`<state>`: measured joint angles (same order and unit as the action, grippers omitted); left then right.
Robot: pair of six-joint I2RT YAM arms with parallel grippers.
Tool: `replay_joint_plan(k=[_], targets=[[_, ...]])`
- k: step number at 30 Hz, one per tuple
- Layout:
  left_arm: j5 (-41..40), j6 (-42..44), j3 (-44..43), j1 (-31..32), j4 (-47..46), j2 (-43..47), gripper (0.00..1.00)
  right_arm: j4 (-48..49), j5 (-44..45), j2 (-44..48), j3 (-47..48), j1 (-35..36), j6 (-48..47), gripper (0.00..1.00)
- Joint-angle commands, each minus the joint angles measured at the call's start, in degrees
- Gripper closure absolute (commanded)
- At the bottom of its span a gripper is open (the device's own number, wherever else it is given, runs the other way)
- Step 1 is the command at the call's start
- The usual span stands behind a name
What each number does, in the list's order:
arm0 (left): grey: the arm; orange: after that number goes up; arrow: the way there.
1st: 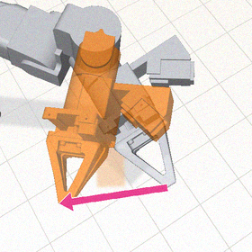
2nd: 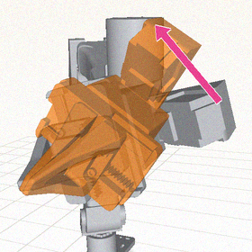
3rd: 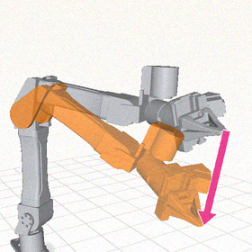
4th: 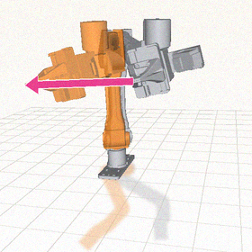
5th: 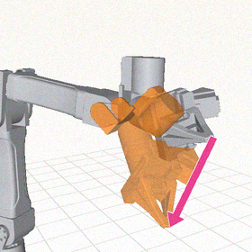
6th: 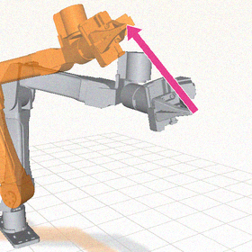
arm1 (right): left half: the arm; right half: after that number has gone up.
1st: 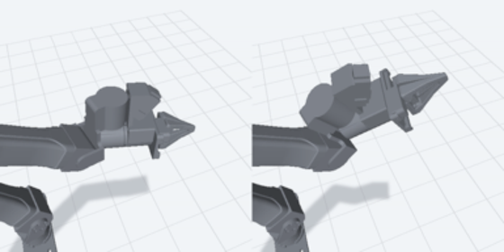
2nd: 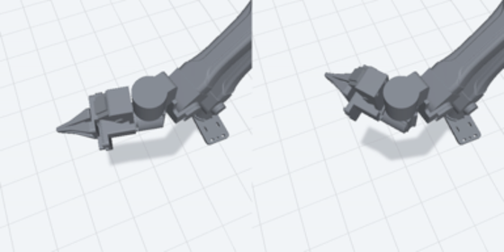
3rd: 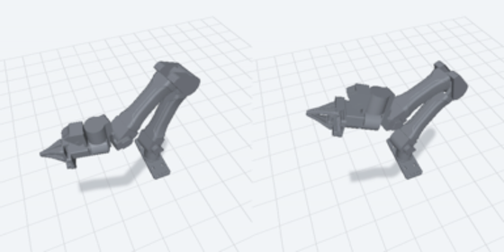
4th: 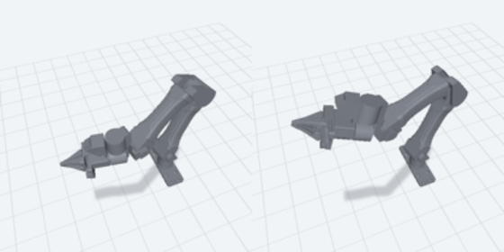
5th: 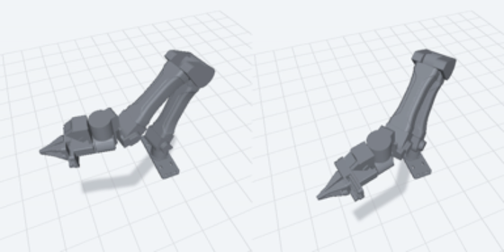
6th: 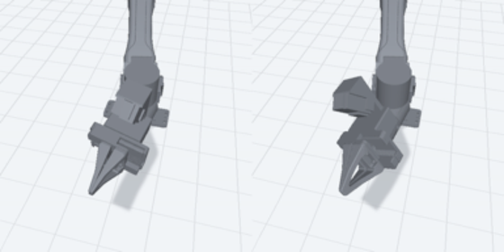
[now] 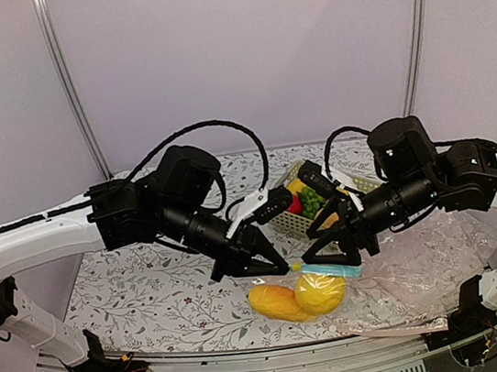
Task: Place the food in the zip-top bag and seal the zipper
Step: Hold the zipper from the zipper food storage bag.
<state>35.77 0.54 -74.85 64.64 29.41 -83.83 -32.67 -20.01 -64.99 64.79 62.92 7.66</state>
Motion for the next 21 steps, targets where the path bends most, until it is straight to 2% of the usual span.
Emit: replay_joint_plan(k=[1,10,21], targets=[[2.76,-1.75,0.76,-1.09,-1.28,0.9,1.0,3.46,0.86,-2.42,0.1,1.39,-0.18,0.37],[3.39,-2.67,1.19,-2.19,-1.72,1.0,1.0,3.56,-1.98,-4.79,0.79,2.41,-0.05,0.51],[3.61,-2.6,1.94,-2.85,-1.72,0.4,1.0,4.76,-3.79,-3.8,-0.06,2.51,1.72,0.49]])
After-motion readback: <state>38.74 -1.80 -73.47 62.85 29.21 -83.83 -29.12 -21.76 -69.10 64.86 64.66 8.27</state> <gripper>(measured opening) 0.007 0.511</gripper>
